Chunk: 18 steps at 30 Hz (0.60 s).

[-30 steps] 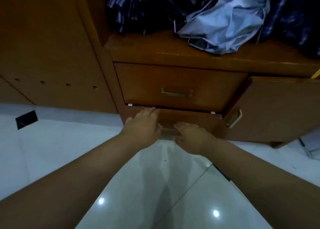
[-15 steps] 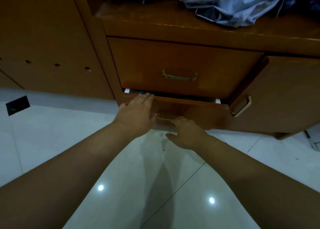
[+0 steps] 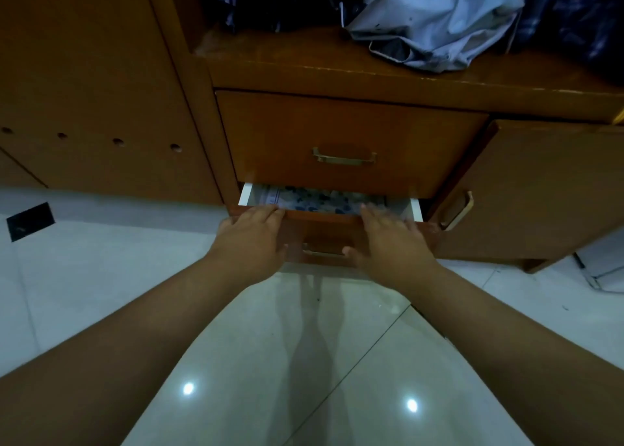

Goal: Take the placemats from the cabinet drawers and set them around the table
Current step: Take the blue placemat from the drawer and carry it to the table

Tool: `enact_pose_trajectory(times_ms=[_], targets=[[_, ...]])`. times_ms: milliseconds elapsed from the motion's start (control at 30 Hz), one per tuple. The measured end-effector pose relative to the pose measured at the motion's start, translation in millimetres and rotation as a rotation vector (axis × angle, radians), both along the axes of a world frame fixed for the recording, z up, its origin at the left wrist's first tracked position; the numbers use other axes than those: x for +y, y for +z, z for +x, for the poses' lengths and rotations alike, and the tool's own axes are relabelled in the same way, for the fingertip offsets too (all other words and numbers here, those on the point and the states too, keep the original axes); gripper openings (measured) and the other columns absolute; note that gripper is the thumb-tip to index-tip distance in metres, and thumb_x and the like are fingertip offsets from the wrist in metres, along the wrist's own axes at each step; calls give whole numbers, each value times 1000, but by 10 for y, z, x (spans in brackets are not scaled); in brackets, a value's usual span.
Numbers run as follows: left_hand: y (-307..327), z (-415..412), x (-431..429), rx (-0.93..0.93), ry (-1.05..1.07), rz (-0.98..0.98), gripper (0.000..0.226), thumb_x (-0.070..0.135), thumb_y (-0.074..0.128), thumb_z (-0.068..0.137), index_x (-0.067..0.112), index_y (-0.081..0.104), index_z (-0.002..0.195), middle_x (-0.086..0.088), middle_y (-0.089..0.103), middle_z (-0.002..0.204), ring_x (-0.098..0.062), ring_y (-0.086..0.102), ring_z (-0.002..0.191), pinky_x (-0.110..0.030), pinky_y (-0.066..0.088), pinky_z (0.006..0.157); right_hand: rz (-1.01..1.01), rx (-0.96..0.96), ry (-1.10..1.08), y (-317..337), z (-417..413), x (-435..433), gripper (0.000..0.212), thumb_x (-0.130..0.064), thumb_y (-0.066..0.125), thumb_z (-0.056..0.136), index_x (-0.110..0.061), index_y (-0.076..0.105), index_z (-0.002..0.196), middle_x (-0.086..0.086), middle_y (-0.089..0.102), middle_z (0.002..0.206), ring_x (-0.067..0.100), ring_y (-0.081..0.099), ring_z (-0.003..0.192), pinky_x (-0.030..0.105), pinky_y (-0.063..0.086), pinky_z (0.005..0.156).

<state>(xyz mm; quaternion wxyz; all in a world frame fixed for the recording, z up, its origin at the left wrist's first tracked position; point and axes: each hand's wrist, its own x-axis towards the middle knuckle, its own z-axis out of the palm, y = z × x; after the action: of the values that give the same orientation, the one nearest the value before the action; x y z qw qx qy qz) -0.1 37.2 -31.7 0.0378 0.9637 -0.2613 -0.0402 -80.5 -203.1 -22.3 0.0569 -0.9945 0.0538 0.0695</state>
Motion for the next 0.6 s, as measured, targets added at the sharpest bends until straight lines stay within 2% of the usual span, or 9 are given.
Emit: enact_pose_trajectory(times_ms=[67,133,200,300,367,467,600], targets=[[16,-14,-10,9,1,1,79,57,54,90,24,26,157,5,32,160,-19,31,145,-50,33,109,-15,38,2,-80,-45,-24,90,-69,44,92,-18,15,160,6,24,165,26,19,152,50,13,124],[13,-51,9,26,-20,27,83,58,56,89,22,25,157,3,31,157,-21,33,143,-49,32,111,-17,-44,20,-87,-66,-23,83,-72,44,90,-19,33,153,7,44,153,27,38,141,46,26,119],[5,-100,34,9,-61,74,83,57,59,87,19,28,155,0,35,152,-24,38,139,-49,32,111,9,-82,15,-69,-95,-18,77,-74,42,88,-20,46,143,6,56,138,26,49,127,43,40,108],[27,-141,55,-53,-95,85,68,56,61,85,20,43,140,-3,47,136,-25,49,125,-46,41,102,-27,-103,64,-103,-211,-22,73,-76,37,87,-23,50,135,2,59,127,23,52,117,40,47,96],[54,-153,54,-39,-80,60,61,60,58,87,21,48,133,-3,50,129,-25,50,118,-43,45,94,-51,-126,90,-133,-288,-42,70,-76,34,87,-24,53,131,0,61,121,22,55,112,39,48,90],[43,-165,69,-47,-90,55,64,72,51,85,23,52,127,-1,53,122,-23,50,112,-41,45,90,-62,-151,123,-155,-351,-43,66,-77,33,88,-26,57,121,-2,62,110,19,56,101,38,47,83],[-11,-152,149,-30,-101,-18,65,84,39,80,29,54,111,6,53,108,-16,49,103,-37,44,85,-23,-157,152,-169,-388,-65,64,-80,29,87,-29,58,113,-7,59,102,15,53,94,38,48,83]])
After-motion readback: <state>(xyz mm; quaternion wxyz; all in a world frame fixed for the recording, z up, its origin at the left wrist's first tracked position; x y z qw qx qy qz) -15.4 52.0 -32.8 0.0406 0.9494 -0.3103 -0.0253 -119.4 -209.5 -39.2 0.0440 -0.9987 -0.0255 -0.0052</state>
